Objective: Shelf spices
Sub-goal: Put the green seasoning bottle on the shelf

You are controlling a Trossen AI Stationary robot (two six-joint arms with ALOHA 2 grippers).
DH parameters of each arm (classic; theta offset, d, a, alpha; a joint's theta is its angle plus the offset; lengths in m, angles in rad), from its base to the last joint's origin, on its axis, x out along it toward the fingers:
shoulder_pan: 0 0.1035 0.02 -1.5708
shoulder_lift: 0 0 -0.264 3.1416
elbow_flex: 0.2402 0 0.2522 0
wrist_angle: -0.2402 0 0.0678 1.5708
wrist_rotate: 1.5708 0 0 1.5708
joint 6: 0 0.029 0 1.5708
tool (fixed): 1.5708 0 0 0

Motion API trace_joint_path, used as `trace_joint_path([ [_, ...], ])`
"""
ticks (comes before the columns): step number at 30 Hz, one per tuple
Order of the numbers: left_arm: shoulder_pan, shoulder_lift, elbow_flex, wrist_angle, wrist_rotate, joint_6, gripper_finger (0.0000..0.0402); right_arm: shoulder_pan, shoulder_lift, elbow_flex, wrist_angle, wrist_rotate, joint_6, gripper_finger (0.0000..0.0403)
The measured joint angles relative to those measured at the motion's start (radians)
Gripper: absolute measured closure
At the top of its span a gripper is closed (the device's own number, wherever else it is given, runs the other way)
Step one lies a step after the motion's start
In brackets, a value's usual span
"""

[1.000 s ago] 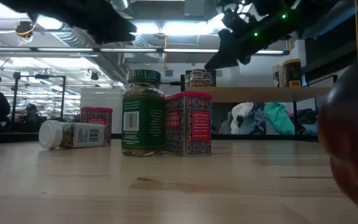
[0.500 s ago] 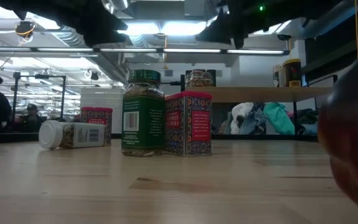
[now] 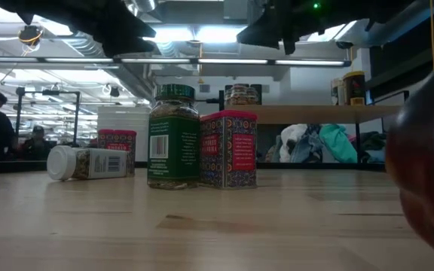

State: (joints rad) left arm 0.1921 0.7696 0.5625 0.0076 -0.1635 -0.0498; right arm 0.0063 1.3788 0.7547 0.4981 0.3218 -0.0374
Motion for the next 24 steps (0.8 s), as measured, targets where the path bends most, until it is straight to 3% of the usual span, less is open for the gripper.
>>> trace_joint_path([
  [5,0.0,0.0,0.0,0.004,-0.001,0.006,0.0151,0.0,0.012,0.0,-0.046,-0.059,0.044,0.0352],
  [11,0.0,0.0,0.0,0.008,-0.005,0.031,0.0151,0.0,0.085,0.0,-0.046,-0.203,0.068,0.0264],
  [17,0.0,0.0,0.0,0.009,-0.005,0.031,0.0151,0.0,0.183,0.083,-0.122,-0.203,0.105,0.0197],
  [24,0.0,0.0,0.0,0.009,-0.005,0.031,0.0151,-0.008,0.319,0.23,-0.272,-0.162,0.088,0.0174],
])
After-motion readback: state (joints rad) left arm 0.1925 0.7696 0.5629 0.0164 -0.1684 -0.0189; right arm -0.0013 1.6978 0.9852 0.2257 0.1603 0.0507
